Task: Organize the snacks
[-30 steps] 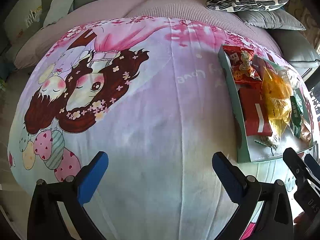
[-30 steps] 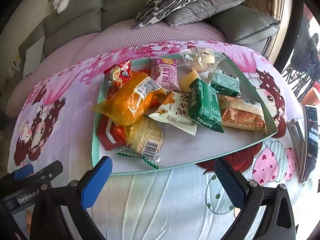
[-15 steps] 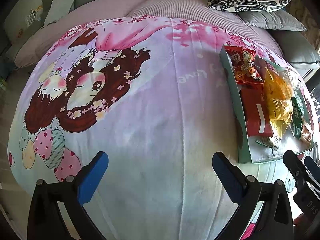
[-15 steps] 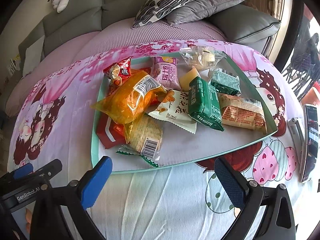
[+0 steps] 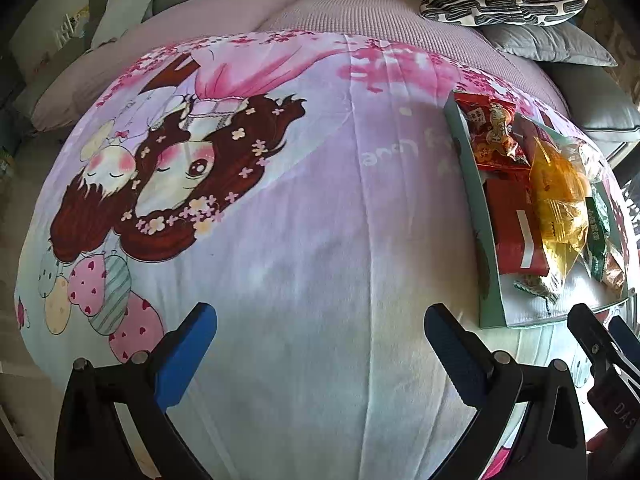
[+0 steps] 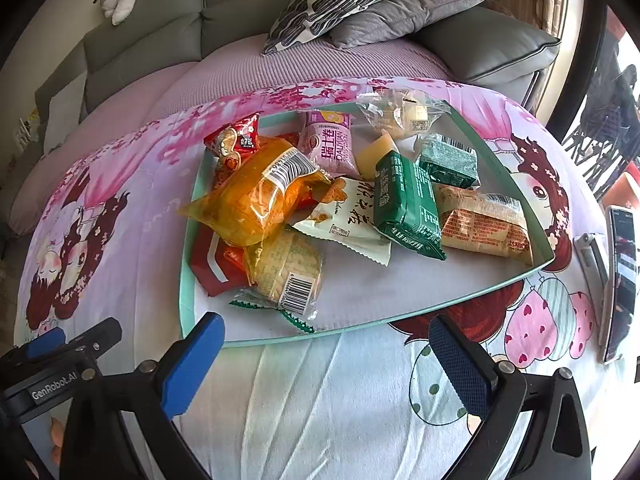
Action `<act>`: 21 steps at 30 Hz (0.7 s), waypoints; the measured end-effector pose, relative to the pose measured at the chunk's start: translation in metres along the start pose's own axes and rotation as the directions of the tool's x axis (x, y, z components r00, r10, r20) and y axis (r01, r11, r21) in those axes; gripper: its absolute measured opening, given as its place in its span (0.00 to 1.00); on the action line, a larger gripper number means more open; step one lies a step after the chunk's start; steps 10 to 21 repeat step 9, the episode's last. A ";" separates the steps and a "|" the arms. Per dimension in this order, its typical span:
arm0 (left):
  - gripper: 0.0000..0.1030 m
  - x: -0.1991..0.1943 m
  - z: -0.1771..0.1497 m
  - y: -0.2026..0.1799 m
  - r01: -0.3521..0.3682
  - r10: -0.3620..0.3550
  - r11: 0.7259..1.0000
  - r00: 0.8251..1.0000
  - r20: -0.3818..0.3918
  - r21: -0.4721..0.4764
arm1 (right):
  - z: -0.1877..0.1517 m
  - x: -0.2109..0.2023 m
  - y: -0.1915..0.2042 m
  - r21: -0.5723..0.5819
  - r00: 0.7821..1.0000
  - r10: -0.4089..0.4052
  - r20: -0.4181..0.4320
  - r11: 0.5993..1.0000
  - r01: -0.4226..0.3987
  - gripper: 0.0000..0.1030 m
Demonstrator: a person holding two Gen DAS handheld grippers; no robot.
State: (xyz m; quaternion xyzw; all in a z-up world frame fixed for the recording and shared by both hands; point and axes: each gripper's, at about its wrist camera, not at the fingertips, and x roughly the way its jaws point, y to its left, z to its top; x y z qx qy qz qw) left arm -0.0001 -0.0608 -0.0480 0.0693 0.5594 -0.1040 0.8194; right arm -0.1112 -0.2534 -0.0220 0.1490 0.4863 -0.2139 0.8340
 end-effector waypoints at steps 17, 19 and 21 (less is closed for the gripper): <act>1.00 -0.002 0.000 -0.001 -0.011 0.011 1.000 1.000 0.014 0.011 | -0.001 0.001 -0.001 0.001 1.000 -0.004 -0.005 1.000 0.004 1.00; 1.00 -0.002 0.000 -0.001 -0.011 0.011 1.000 1.000 0.014 0.011 | -0.001 0.001 -0.001 0.001 1.000 -0.004 -0.005 1.000 0.004 1.00; 1.00 -0.002 0.000 -0.001 -0.011 0.011 1.000 1.000 0.014 0.011 | -0.001 0.001 -0.001 0.001 1.000 -0.004 -0.005 1.000 0.004 1.00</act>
